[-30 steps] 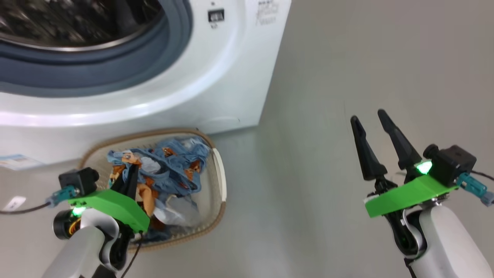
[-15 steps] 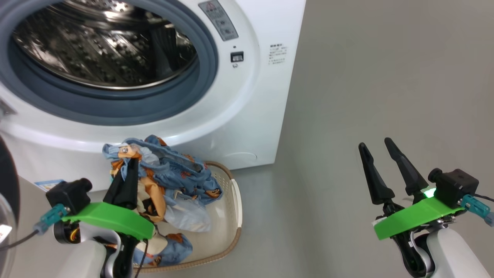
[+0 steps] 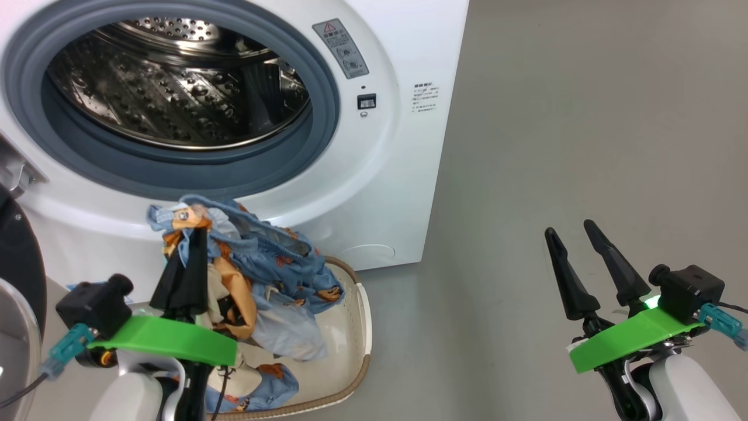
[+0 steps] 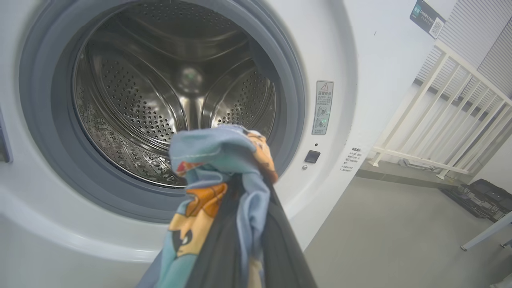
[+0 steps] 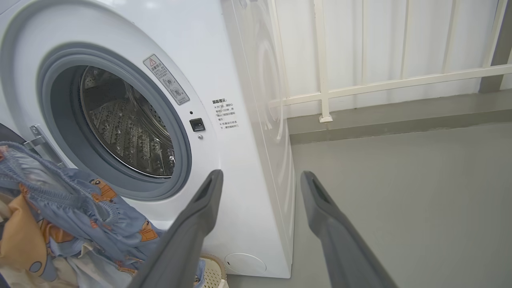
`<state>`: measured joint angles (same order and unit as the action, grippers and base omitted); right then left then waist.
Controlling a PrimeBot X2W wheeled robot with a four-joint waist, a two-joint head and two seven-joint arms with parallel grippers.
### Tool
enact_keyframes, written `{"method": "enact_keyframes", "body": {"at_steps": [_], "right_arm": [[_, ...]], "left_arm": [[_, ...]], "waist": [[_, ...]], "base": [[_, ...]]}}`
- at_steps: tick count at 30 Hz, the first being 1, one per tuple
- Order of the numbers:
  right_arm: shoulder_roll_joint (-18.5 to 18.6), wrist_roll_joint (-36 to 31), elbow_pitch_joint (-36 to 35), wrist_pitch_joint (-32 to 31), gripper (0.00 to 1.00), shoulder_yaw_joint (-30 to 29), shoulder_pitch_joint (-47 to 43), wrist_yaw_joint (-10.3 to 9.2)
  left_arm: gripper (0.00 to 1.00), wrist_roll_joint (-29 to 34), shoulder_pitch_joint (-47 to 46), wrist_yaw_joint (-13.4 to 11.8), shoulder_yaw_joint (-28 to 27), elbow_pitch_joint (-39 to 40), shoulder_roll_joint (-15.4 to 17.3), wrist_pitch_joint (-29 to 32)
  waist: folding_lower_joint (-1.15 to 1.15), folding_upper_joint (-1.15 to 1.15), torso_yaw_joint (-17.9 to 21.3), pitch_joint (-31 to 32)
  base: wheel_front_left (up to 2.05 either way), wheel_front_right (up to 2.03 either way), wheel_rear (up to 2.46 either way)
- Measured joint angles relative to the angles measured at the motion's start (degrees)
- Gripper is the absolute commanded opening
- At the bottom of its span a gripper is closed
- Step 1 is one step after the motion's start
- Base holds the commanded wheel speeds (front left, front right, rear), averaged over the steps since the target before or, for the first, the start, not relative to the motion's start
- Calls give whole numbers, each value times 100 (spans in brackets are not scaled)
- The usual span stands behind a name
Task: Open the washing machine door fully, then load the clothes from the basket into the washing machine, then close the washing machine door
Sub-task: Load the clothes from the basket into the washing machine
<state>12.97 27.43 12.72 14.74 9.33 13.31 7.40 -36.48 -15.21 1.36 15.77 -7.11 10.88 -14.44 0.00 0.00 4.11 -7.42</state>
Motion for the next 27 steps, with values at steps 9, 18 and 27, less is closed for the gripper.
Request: {"method": "enact_keyframes", "body": {"at_steps": [9, 18, 27], "right_arm": [[54, 32, 0, 0, 100, 69, -3, 0], [59, 31, -34, 0, 100, 120, 59, 0], [-44, -2, -187, 0, 100, 155, 481, 0]], "left_arm": [[0, 275, -249, -211, -30, 101, 132, 43], [0, 300, -1547, -167, -111, -617, 188, 230], [0, 396, -3330, 145, -22, -2546, 194, 377]], "waist": [[0, 0, -25, -101], [0, 0, 2, -414], [0, 0, 139, -1081]], "base": [[0, 0, 0], [0, 0, 0], [0, 0, 0]]}}
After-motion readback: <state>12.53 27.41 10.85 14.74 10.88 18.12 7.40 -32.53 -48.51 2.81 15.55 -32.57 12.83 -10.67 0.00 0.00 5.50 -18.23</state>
